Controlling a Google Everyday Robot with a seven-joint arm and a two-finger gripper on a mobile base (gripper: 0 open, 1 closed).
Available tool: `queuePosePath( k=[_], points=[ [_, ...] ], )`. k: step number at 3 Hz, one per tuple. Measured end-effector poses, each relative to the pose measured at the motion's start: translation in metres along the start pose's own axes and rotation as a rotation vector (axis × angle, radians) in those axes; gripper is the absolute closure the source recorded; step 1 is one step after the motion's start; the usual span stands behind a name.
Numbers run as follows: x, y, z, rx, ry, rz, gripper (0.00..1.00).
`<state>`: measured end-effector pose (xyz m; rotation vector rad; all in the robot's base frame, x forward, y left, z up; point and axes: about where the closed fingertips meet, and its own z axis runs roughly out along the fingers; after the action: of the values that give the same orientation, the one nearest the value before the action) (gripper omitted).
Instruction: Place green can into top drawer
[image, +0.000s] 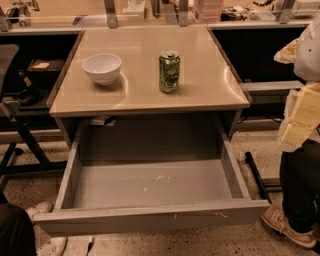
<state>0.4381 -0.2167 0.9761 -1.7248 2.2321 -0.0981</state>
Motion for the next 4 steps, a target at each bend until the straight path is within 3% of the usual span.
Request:
queuePosePath(
  k=[1, 2, 4],
  points=[
    [0.000, 0.000, 0.000, 0.000, 0.000, 0.000, 0.00],
    [-0.006, -0.011, 0.000, -0.012, -0.086, 0.027, 0.00],
    [-0.066, -0.087, 0.035, -0.073, -0.375, 0.056, 0.00]
  ],
)
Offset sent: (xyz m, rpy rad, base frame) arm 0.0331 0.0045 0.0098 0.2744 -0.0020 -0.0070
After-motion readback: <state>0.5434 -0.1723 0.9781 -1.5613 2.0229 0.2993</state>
